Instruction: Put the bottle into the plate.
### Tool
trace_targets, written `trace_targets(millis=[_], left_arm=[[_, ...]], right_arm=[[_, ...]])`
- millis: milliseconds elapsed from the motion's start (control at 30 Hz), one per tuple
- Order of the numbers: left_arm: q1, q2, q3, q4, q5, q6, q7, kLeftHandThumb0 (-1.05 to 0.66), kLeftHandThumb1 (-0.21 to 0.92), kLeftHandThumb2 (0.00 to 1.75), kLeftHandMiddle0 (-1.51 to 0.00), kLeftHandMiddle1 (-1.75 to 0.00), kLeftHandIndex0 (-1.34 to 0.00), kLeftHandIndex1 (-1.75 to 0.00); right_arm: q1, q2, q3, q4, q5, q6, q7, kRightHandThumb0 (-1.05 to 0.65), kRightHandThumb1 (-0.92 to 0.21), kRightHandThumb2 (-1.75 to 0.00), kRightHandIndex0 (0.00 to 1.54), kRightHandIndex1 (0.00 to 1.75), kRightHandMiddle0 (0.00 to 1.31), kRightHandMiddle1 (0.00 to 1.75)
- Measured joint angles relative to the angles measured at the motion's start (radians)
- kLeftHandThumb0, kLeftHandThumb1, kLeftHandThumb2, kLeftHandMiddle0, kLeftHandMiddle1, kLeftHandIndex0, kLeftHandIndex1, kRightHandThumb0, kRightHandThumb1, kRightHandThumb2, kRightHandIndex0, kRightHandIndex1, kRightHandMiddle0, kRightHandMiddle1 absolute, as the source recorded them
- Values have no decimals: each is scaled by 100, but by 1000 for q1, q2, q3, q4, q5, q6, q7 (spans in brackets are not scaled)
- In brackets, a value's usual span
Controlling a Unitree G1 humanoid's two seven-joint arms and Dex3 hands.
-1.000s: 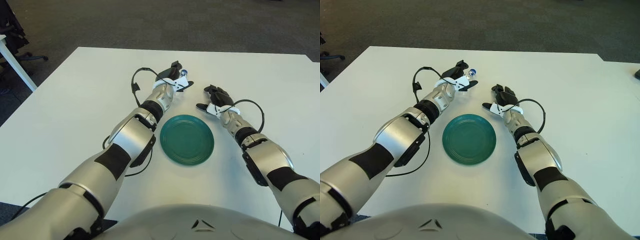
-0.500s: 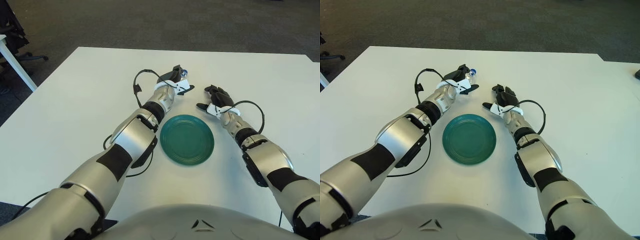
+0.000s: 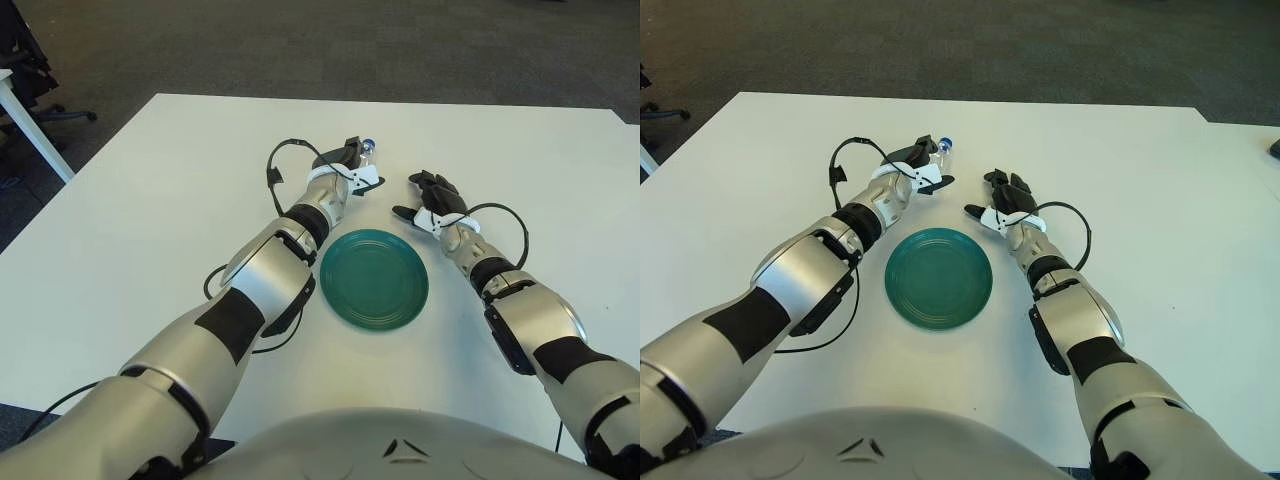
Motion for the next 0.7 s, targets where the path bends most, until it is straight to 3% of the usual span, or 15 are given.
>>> trace_targets(millis=[400, 700], left_arm=[[6, 5, -18, 2, 20, -5, -14, -101, 92, 65, -27, -59, -2, -112], [30, 17, -27, -3, 36, -34, -14, -102, 92, 70, -33, -42, -6, -110]], right_arm=[[6, 0, -7, -3, 11, -5, 2, -76, -92, -43, 48, 0, 0, 57], [11, -4, -7, -8, 11, -5, 1, -76, -92, -48, 49, 1, 0, 64]])
